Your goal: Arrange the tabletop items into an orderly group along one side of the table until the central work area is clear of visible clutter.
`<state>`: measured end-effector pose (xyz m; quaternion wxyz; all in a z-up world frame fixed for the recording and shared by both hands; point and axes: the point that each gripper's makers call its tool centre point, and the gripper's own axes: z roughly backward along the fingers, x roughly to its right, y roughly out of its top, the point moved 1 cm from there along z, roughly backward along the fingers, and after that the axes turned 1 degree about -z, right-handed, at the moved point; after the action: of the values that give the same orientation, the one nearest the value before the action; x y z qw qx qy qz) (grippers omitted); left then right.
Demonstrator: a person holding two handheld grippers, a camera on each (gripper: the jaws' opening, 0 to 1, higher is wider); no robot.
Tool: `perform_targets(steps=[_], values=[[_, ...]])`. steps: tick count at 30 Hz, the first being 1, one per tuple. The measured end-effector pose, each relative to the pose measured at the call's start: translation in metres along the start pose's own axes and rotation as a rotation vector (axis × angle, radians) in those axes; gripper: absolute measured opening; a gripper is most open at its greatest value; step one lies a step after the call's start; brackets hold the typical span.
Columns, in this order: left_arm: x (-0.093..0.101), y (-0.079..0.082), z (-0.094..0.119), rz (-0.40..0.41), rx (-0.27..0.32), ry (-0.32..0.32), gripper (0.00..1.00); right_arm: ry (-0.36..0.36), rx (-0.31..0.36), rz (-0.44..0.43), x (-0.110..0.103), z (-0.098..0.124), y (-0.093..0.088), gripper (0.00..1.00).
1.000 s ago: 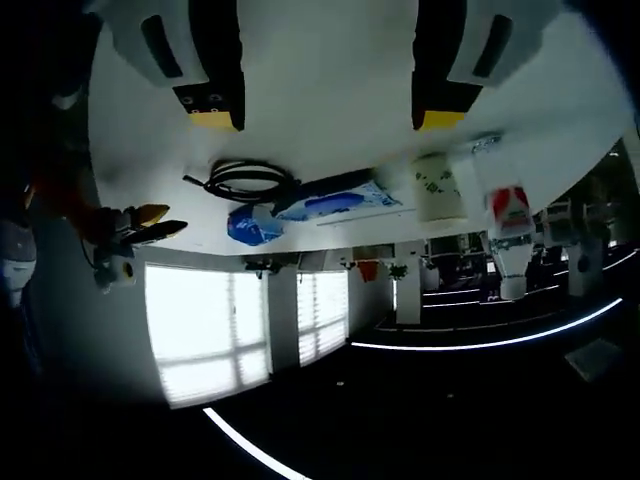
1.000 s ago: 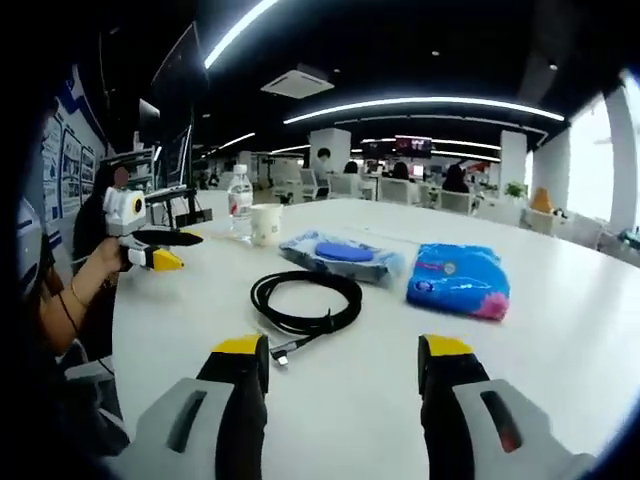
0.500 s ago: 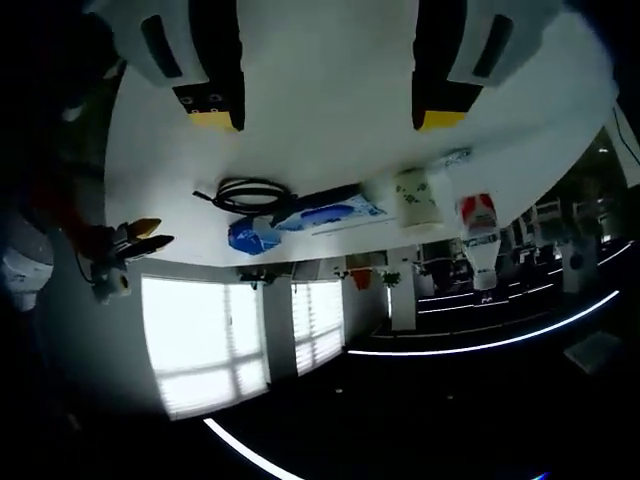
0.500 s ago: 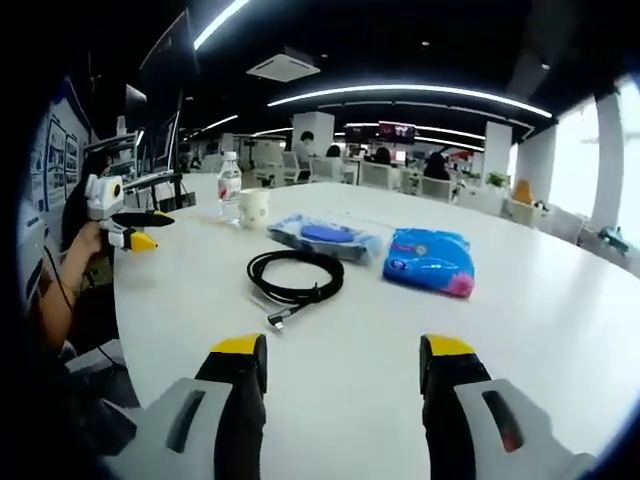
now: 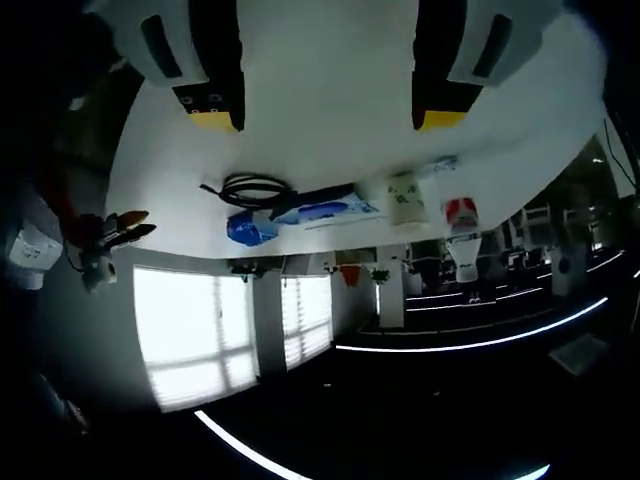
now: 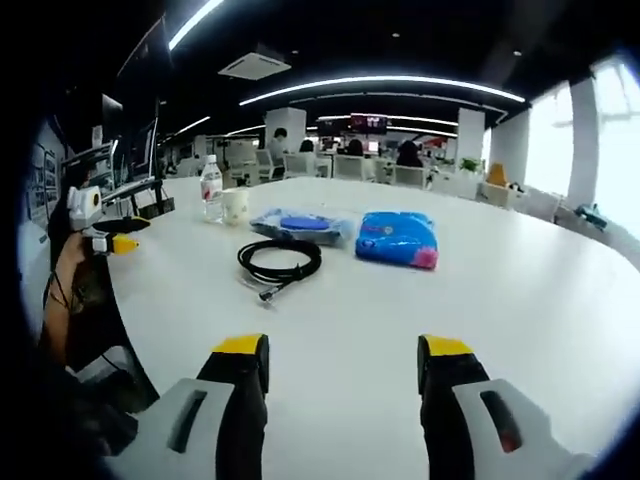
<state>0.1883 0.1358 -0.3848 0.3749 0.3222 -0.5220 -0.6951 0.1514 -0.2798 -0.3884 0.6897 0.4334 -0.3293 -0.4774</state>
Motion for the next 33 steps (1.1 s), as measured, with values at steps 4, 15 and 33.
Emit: perform_targets(steps=[4,15,33], values=[[0.000,-0.007,0.003,-0.002,-0.033,0.023,0.67,-0.051,-0.036,-0.003,0.007,0.007,-0.009,0.63],[0.002,-0.006,0.009,0.039,-0.016,0.051,0.72,-0.055,-0.002,-0.009,0.001,0.020,-0.004,0.75],[0.009,-0.002,0.013,0.020,-0.002,0.057,0.74,-0.035,0.012,0.013,-0.010,0.020,0.008,0.78]])
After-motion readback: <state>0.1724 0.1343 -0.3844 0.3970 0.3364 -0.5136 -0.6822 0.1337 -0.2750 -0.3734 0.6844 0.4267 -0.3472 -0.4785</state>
